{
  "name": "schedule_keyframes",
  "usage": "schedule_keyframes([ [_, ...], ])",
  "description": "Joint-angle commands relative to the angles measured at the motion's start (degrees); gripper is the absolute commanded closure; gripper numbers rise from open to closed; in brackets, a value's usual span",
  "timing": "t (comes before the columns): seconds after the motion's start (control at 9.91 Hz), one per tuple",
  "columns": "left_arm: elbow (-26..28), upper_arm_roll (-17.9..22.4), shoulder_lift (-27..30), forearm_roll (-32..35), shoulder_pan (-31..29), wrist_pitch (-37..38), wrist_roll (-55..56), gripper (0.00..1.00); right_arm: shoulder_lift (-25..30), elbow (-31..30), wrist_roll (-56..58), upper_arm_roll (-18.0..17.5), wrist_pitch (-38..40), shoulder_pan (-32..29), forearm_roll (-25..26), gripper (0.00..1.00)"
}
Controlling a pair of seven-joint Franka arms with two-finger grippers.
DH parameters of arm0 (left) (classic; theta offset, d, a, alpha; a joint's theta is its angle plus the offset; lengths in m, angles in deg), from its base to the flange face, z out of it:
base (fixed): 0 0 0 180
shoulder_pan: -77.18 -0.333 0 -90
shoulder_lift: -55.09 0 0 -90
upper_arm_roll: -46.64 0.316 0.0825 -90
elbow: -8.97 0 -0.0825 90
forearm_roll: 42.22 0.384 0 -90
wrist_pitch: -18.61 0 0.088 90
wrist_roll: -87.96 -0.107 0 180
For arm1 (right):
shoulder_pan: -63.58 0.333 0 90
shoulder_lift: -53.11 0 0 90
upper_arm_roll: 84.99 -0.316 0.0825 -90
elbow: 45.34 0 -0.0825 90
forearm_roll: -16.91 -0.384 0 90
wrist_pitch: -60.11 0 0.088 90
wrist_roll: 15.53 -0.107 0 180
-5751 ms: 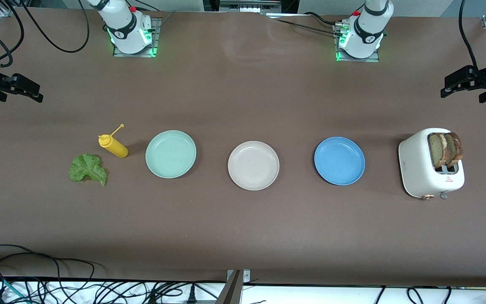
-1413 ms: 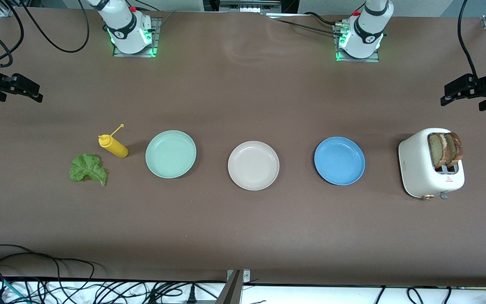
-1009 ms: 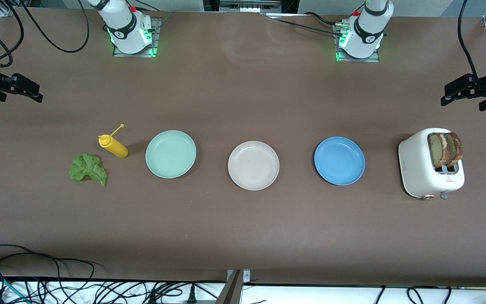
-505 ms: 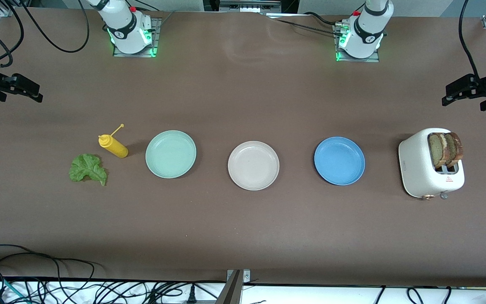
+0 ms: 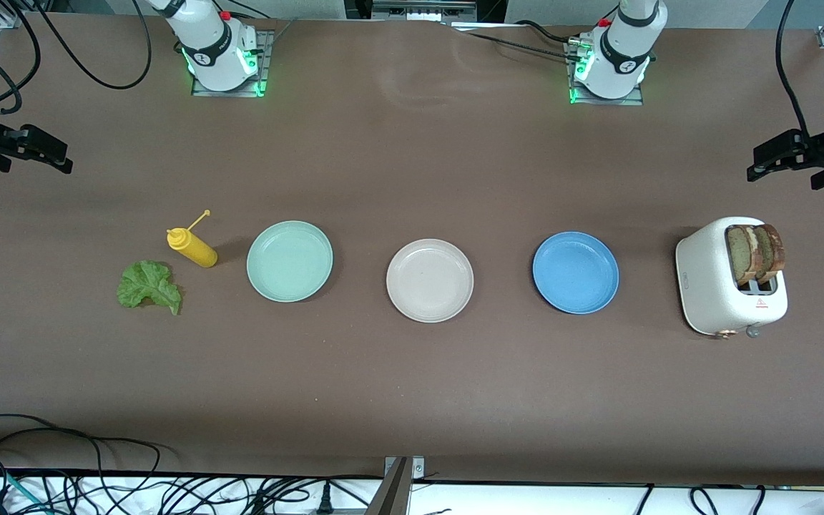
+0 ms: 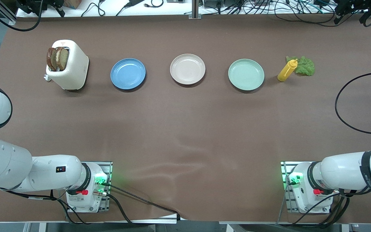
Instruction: Make sandwich on beige plate with both arms
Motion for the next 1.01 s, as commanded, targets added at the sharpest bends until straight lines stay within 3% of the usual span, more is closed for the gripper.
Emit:
schedule_keyframes([
  [0.0,1.1,0.1,0.3,0.0,-1.1,-1.7,-0.5,0.0,1.0,-0.4,-0.1,-0.5,0.2,-0.4,0.1,0.0],
  [0.91,7.8,0.1,1.9,0.0,-4.1,-8.7,-0.6,0.0,0.2,0.2,-0.1,-0.5,-0.5,-0.2,-0.2,0.0],
])
